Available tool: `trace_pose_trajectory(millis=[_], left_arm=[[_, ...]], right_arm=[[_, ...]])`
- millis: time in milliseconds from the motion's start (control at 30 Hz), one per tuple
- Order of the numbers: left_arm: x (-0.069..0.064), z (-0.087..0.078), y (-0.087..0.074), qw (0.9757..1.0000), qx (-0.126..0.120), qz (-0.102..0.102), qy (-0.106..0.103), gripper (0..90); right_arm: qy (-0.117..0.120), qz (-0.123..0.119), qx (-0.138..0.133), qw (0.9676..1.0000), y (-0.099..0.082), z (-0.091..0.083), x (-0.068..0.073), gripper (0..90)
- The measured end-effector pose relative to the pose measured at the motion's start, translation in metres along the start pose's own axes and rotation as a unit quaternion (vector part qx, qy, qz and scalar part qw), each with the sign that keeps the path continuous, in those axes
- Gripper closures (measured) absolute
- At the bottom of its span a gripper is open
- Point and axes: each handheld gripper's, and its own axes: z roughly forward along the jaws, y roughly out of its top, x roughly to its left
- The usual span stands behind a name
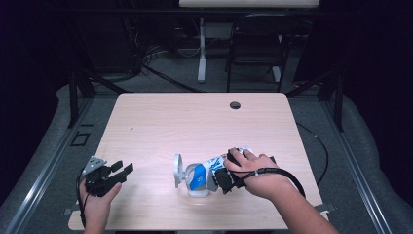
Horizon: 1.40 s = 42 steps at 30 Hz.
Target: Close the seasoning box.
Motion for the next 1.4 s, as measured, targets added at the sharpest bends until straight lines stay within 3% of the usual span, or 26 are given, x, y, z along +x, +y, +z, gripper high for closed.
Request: trace_pose_trajectory(millis=[1400], left_arm=[[0.001, 0.0002, -0.0006, 1.0, 0.0, -0.003, 0.001, 50.2]], right_arm=[[-0.004, -0.009, 0.007, 0.9999, 0.002, -0.001, -0.0018, 48.4]])
